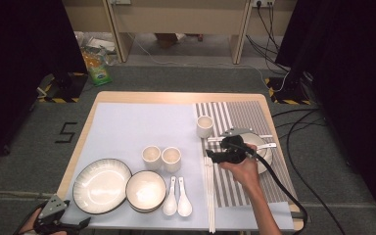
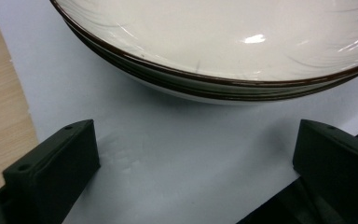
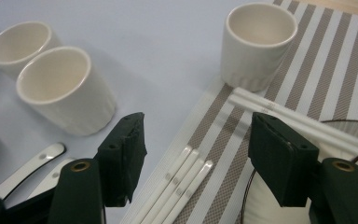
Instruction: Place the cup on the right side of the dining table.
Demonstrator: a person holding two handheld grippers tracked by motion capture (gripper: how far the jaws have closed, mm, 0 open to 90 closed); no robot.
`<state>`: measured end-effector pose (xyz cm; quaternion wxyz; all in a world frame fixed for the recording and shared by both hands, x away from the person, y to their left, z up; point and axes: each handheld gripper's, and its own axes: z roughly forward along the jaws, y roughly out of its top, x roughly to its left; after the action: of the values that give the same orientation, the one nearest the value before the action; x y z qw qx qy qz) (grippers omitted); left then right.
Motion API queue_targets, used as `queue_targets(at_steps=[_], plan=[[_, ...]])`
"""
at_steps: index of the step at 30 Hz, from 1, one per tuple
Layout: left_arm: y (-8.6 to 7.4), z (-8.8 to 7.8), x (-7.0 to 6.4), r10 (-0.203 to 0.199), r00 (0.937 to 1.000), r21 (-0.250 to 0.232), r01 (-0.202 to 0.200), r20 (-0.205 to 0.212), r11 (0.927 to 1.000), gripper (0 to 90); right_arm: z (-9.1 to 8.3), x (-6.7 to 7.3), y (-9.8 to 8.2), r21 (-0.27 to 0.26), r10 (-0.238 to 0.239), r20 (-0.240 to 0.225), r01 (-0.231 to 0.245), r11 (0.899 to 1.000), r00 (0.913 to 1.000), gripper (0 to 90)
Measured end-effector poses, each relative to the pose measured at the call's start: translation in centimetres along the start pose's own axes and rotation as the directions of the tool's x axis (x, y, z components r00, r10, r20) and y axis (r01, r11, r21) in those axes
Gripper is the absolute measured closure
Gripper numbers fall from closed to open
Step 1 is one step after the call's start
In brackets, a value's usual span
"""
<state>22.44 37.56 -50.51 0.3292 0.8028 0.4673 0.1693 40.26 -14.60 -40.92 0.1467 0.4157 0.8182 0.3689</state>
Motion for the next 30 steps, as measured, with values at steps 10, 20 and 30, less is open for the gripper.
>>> queue_targets(at_steps=[10,20,30], plan=[[0.0,0.0,0.0,0.005,1.0,0.005,-0.005,-0.001,1.0,0.0,-1.7,1.1,-3.0,0.004,-0.052,-0.022,0.052,0.999,0.9984,36.5],[0.0,0.0,0.0,0.003,1.0,0.004,-0.003,-0.001,1.0,0.0,-2.3,2.3,-5.1,0.02,-0.11,-0.01,0.11,0.994,0.9938,36.1],[0.0,0.0,0.0,0.001,1.0,0.001,-0.001,0.0,1.0,0.0,-2.6,2.1,-8.0,0.026,-0.079,-0.033,0.08,0.996,0.9963,35.7]])
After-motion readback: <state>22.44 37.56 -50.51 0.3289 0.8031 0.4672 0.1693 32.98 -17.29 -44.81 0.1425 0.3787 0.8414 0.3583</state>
